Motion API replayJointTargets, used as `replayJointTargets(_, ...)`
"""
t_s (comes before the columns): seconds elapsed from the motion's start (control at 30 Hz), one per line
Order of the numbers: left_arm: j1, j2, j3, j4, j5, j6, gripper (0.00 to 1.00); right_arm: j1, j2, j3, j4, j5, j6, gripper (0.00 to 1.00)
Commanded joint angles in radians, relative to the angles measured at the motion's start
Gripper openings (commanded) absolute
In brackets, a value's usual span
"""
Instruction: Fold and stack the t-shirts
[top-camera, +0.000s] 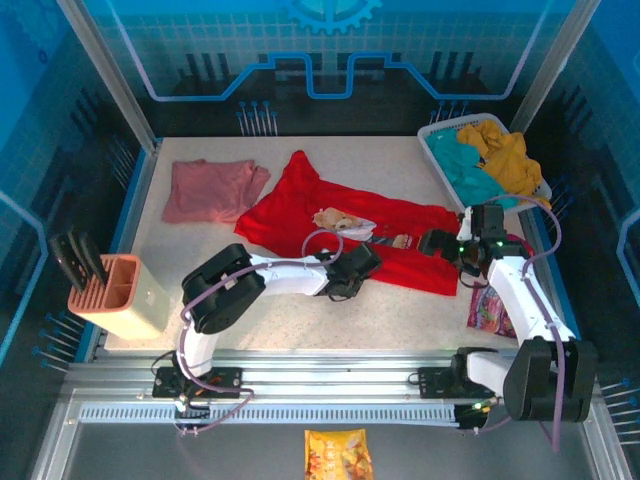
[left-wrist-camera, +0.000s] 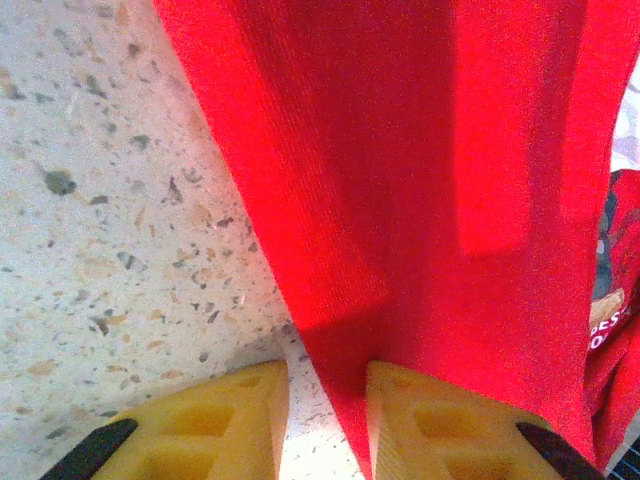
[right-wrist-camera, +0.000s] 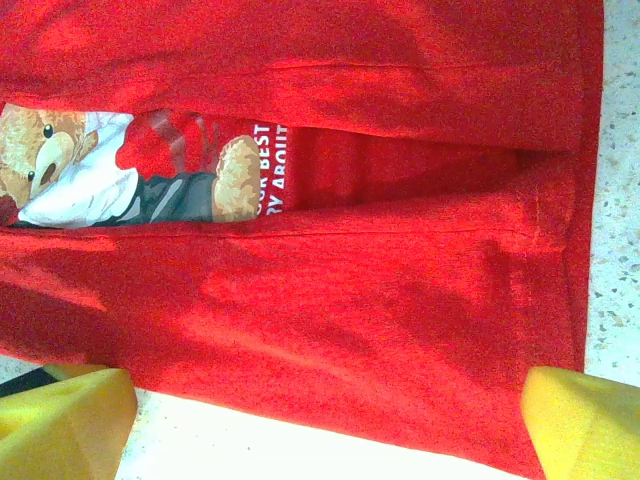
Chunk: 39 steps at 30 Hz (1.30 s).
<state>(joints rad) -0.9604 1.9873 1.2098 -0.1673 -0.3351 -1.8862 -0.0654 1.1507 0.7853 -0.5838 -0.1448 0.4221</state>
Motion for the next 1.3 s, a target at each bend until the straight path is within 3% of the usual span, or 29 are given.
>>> replayJointTargets(0.0, 0.010, 0.062, 0.023, 0.028, -0.047, 0.002, 0.26, -0.016, -0.016, -0.003, -0.012, -0.030, -0.016, 1.00)
replayJointTargets(0.1, 0.021, 0.067, 0.022, 0.052, -0.035, 0.015, 0.28, -0.019, -0.016, 0.001, -0.017, -0.036, -0.020, 1.00)
replayJointTargets(0.27, 0.022, 0.061, 0.027, 0.067, -0.027, 0.021, 0.44, -0.023, -0.023, 0.000, -0.022, -0.038, -0.023, 1.00)
replayJointTargets(0.37, 0.024, 0.060, 0.046, 0.040, -0.035, 0.021, 0.44, -0.024, -0.025, -0.006, -0.021, -0.042, -0.026, 1.00)
replayJointTargets(0.6, 0.041, 0.085, 0.061, 0.053, -0.015, 0.021, 0.32, -0.030, -0.025, -0.009, -0.021, -0.045, -0.028, 1.00)
replayJointTargets(1.17, 0.064, 0.120, 0.099, 0.019, -0.006, 0.057, 0.23, -0.040, -0.014, -0.012, -0.008, -0.059, -0.033, 1.00)
replayJointTargets(1.27, 0.073, 0.115, 0.102, 0.016, -0.002, 0.099, 0.17, -0.040, -0.013, -0.011, -0.009, -0.061, -0.033, 1.00)
